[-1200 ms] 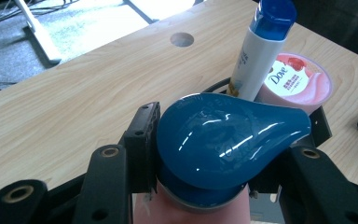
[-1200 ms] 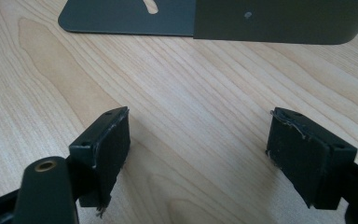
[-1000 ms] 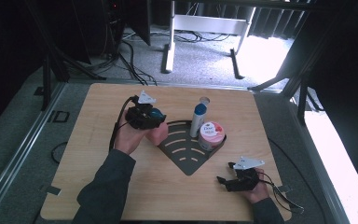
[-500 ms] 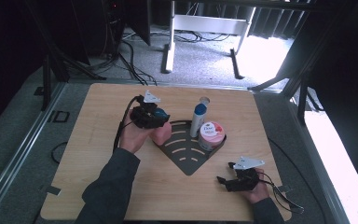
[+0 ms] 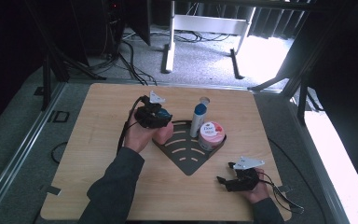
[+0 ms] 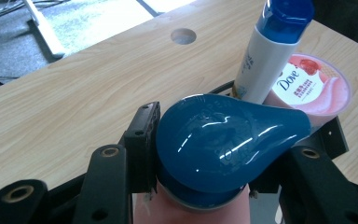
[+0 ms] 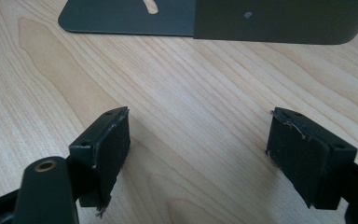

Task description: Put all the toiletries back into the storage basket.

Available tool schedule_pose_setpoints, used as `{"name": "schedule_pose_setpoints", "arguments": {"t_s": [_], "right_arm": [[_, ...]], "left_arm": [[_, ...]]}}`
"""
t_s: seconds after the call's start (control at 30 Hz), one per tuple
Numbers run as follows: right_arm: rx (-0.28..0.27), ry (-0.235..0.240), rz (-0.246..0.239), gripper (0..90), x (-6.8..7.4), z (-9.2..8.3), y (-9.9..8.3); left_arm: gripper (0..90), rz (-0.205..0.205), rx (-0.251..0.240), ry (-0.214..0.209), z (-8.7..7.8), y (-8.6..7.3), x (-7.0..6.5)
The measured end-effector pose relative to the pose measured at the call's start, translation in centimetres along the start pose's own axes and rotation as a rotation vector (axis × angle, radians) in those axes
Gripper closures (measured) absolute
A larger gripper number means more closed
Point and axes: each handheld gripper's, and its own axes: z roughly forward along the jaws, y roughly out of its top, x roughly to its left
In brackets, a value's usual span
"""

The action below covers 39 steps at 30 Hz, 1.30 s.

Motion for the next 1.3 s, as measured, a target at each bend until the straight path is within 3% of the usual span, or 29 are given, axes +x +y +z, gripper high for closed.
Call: {"name": "schedule_pose_setpoints", "arguments": {"t_s": [0.73,1.3], "right_arm": [[0.000,0.000,0.000,21.0,0.0,0.0,0.0],[0.001,0.000,0.001,20.9,0.0,0.0,0.0]], "left_arm": [[52.8,-0.008,0.009,0.019,2.3,0.8,-0.8],[52.7,-0.014,0.036,0.008,4.9,1.0,-1.5]]}}
